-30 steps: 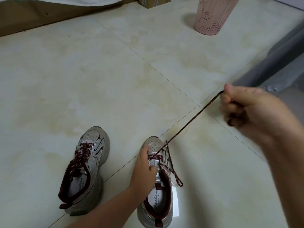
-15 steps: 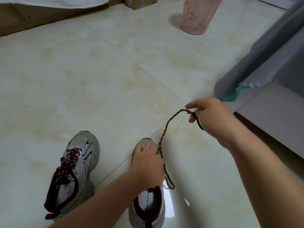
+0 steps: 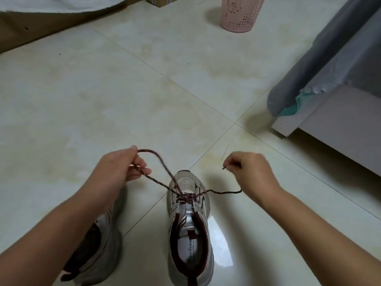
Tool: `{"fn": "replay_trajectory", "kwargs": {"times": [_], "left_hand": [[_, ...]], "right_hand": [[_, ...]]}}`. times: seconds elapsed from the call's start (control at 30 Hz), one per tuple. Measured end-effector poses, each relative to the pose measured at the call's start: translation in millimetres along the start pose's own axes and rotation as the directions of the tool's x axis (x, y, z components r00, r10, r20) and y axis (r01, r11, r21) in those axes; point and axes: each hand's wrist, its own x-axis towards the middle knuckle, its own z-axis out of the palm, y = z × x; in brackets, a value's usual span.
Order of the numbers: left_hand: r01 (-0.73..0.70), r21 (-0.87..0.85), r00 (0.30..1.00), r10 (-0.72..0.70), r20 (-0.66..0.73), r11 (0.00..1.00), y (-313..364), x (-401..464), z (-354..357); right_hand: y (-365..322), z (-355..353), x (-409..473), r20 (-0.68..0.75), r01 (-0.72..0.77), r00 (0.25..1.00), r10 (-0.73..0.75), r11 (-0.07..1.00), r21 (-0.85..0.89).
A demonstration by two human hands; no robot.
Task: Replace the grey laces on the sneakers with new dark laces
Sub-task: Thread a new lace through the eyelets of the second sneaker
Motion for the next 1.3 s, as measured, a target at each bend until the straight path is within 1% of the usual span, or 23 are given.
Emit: {"fn": "replay_trajectory", "kwargs": {"times": [0.1, 0.13, 0.2, 0.27, 0.37, 0.4, 0.43, 0.47, 0.5, 0.53, 0.6, 0.63, 0.7, 0.73, 0.8, 0.9, 0.97, 1.0, 1.07, 1.13, 1.17, 1.23, 1.3], "left_hand": [[0.093, -0.119, 0.990, -0.104, -0.096, 0.989, -10.3, 5.4, -20.0], [0.121, -0.106, 0.983, -0.134, -0.124, 0.987, -15.1, 6.2, -23.8], [0.162, -0.036, 0.967, -0.166, -0.195, 0.986, -26.7, 8.1, -29.5], [0.189, 0.049, 0.944, -0.167, -0.285, 0.981, -38.3, 12.4, -34.2], [0.236, 0.257, 0.899, -0.109, -0.425, 0.937, -48.0, 15.7, -35.0], [0.254, 0.377, 0.886, -0.059, -0.459, 0.891, -50.5, 13.6, -32.4], [0.228, 0.496, 0.896, 0.018, -0.443, 0.838, -51.4, 7.7, -26.5], [0.138, 0.598, 0.920, 0.121, -0.372, 0.790, -52.5, 0.7, -18.5], [0.020, 0.666, 0.948, 0.198, -0.251, 0.746, -54.3, -8.2, -8.0], [-0.095, 0.700, 0.967, 0.232, -0.103, 0.707, -55.9, -18.2, 4.4], [-0.271, 0.723, 0.958, 0.253, 0.137, 0.636, -63.1, -34.6, 28.4], [-0.332, 0.737, 0.940, 0.268, 0.209, 0.589, -67.8, -40.3, 39.6], [-0.388, 0.791, 0.920, 0.251, 0.300, 0.474, -75.0, -47.3, 57.4], [-0.376, 0.823, 0.925, 0.221, 0.308, 0.426, -79.6, -49.1, 63.8], [-0.333, 0.860, 0.942, 0.186, 0.281, 0.388, -83.2, -48.6, 72.2], [-0.300, 0.869, 0.951, 0.192, 0.242, 0.393, -84.8, -42.4, 77.0], [-0.271, 0.874, 0.961, 0.166, 0.221, 0.404, -83.4, -40.7, 79.8], [-0.275, 0.880, 0.958, 0.187, 0.217, 0.387, -84.9, -40.1, 81.7], [-0.277, 0.873, 0.956, 0.206, 0.209, 0.401, -84.1, -38.5, 84.9], [-0.225, 0.875, 0.972, 0.163, 0.170, 0.428, -89.3, -36.6, 87.2], [-0.207, 0.867, 0.973, 0.187, 0.135, 0.452, -93.9, -35.2, 89.0], [-0.249, 0.847, 0.960, 0.231, 0.155, 0.469, -94.2, -36.5, 88.6], [-0.254, 0.852, 0.954, 0.263, 0.144, 0.458, -94.7, -35.0, 87.4]], "right_hand": [[1.4, 23.4, -11.2, 0.142, 0.023, 0.990, -0.024, 1.000, 0.007], [1.8, 31.2, -14.8, 0.189, 0.025, 0.982, -0.026, 1.000, 0.008], [2.2, 46.0, -21.8, 0.275, 0.034, 0.961, -0.031, 0.999, -0.007], [1.4, 56.2, -27.5, 0.323, 0.044, 0.946, -0.034, 0.999, -0.022], [0.4, 64.1, -30.4, 0.329, 0.049, 0.943, -0.051, 0.999, 0.014], [0.4, 65.6, -30.2, 0.326, 0.052, 0.944, -0.056, 0.998, 0.022], [0.4, 66.8, -30.2, 0.324, 0.058, 0.944, -0.063, 0.998, 0.024], [0.4, 68.0, -30.1, 0.323, 0.065, 0.944, -0.068, 0.998, 0.021], [0.4, 69.0, -30.1, 0.321, 0.072, 0.944, -0.074, 0.997, 0.017], [0.6, 69.9, -30.1, 0.318, 0.077, 0.945, -0.077, 0.997, 0.013], [0.4, 71.7, -30.3, 0.311, 0.074, 0.947, -0.075, 0.997, 0.016], [-0.2, 72.4, -30.9, 0.310, 0.068, 0.948, -0.069, 0.998, 0.016], [-0.9, 74.6, -31.8, 0.313, 0.067, 0.948, -0.064, 0.998, 0.003], [-1.2, 75.8, -32.1, 0.314, 0.074, 0.947, -0.069, 0.997, -0.004], [-1.3, 77.6, -32.0, 0.299, 0.067, 0.952, -0.066, 0.998, 0.006], [0.8, 79.2, -28.7, 0.238, -0.019, 0.971, 0.006, 0.998, 0.053], [3.1, 80.7, -26.6, 0.248, -0.049, 0.968, 0.032, 0.997, 0.064], [3.9, 81.4, -26.4, 0.259, -0.050, 0.965, 0.030, 0.996, 0.072], [6.4, 83.4, -27.2, 0.268, -0.015, 0.963, -0.011, 0.995, 0.094], [10.1, 83.7, -27.9, 0.246, 0.063, 0.965, -0.090, 0.991, 0.116], [12.4, 83.6, -28.2, 0.233, 0.096, 0.965, -0.124, 0.987, 0.126], [15.3, 82.4, -28.1, 0.221, 0.136, 0.962, -0.163, 0.981, 0.136], [15.0, 80.8, -28.1, 0.225, 0.141, 0.960, -0.166, 0.983, 0.120]]}}
